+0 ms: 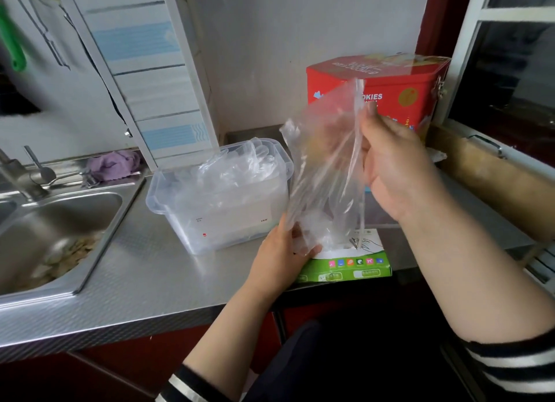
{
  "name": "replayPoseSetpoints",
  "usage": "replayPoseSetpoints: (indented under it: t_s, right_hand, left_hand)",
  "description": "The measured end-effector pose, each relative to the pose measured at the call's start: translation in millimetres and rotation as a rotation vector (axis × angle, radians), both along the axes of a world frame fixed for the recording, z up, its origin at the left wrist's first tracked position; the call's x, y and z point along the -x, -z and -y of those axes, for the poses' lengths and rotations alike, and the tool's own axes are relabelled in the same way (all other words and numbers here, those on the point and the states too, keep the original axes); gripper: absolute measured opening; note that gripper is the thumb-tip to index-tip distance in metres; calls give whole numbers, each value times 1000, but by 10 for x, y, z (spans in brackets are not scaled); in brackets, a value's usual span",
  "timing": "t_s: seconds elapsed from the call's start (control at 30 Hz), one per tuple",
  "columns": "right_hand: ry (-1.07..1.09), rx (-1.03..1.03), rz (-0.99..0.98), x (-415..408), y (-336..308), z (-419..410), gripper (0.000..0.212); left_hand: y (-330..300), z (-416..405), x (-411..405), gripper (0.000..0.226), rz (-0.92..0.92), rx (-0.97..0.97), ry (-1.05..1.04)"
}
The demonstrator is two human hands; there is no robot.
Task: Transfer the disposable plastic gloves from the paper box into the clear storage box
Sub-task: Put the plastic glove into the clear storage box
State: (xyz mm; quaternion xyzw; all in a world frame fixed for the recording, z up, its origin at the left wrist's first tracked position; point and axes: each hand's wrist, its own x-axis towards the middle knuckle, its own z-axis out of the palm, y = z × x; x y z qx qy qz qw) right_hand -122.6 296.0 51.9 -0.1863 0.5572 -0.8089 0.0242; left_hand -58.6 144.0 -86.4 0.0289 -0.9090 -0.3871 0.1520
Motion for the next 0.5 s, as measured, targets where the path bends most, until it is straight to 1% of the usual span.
replayPoseSetpoints:
  t_s: [0.03,0.07,0.13,0.2,0.3,0.33,0.37,0.43,0.5]
  right_hand:
    - [-1,-15,3,20,-20,1,44]
    - [-6,-11,22,33,-24,-5,46]
    - [3,41,73,36,-18,-17,44]
    - [-6,138,139,43,0,-41,43]
    - [-29,209,260,93,38,-63,43]
    - [-29,220,285,115,50,-66,42]
    - [-35,237,305,131,63,-70,42]
    - [-34,293,333,144,62,-60,39]
    - [-19,363,327,164,47,-42,35]
  left_hand:
    - [-15,-3,2,65,7,11,-7]
    - [-48,-4,2,61,19,7,-3]
    - [-113,38,-13,53,48,-92,43]
    - [-240,100,-66,55,44,-209,125]
    - [-447,208,-103,64,-64,-264,175]
    - [-527,226,-112,62,-103,-268,159]
    - [-598,224,-112,53,-150,-292,121]
    - [-762,213,-113,35,-300,-289,-38]
    - [-931,223,-111,33,-438,-247,-196]
